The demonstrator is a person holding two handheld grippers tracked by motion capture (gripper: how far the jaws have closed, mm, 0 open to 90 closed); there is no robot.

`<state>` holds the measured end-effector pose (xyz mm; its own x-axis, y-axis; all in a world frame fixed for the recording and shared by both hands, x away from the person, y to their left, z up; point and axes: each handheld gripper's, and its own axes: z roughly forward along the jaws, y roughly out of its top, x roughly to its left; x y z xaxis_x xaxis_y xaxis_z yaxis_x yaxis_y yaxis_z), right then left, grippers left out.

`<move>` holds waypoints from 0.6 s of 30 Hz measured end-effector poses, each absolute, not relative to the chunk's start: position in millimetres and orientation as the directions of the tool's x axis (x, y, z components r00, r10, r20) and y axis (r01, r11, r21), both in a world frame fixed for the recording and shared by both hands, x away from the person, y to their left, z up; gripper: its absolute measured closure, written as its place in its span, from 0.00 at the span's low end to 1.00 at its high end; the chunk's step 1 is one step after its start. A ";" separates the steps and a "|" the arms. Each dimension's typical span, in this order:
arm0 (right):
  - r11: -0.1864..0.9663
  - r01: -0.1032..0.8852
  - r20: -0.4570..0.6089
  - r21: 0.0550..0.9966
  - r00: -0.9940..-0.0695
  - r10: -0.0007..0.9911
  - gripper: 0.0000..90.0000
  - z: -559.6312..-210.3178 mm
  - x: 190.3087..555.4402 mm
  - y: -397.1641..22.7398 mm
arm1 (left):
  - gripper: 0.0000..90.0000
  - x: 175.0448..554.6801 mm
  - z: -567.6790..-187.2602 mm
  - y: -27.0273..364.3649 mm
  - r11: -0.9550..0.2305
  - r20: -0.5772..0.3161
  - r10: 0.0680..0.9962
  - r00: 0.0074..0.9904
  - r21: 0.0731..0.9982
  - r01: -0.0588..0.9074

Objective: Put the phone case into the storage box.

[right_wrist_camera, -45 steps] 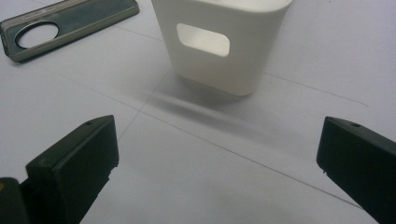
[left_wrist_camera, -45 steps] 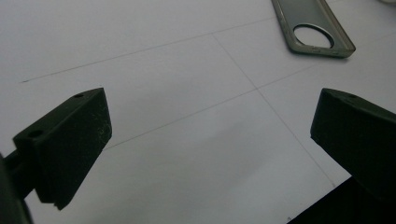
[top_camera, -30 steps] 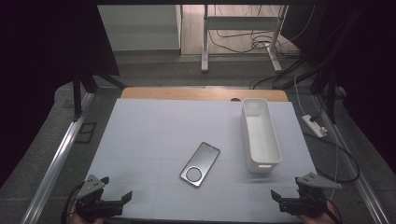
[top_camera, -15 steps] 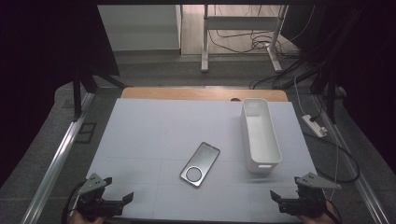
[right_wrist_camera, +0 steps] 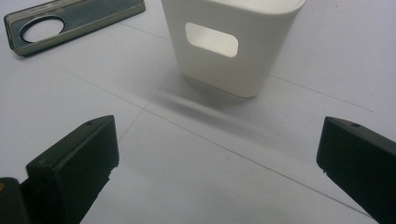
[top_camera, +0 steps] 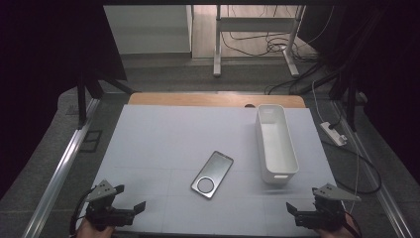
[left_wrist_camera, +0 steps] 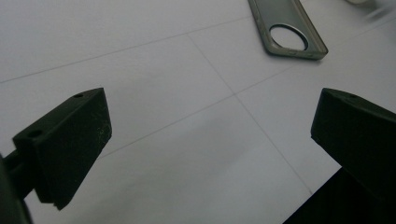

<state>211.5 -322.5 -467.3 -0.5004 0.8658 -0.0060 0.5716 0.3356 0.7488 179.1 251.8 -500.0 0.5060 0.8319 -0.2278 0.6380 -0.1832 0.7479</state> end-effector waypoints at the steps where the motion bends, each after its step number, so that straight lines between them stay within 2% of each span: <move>1: 0.336 0.571 -0.007 0.749 -0.501 0.865 0.00 -467.3 211.6 -322.4 | 0.00 180.1 -499.9 251.4 -0.188 -0.226 0.831 0.509 0.747 0.638; 18: 0.342 0.572 -0.013 0.746 -0.500 0.866 0.00 -467.6 212.0 -321.1 | 0.00 203.1 -495.0 229.9 -0.269 -0.177 0.817 0.549 0.725 0.634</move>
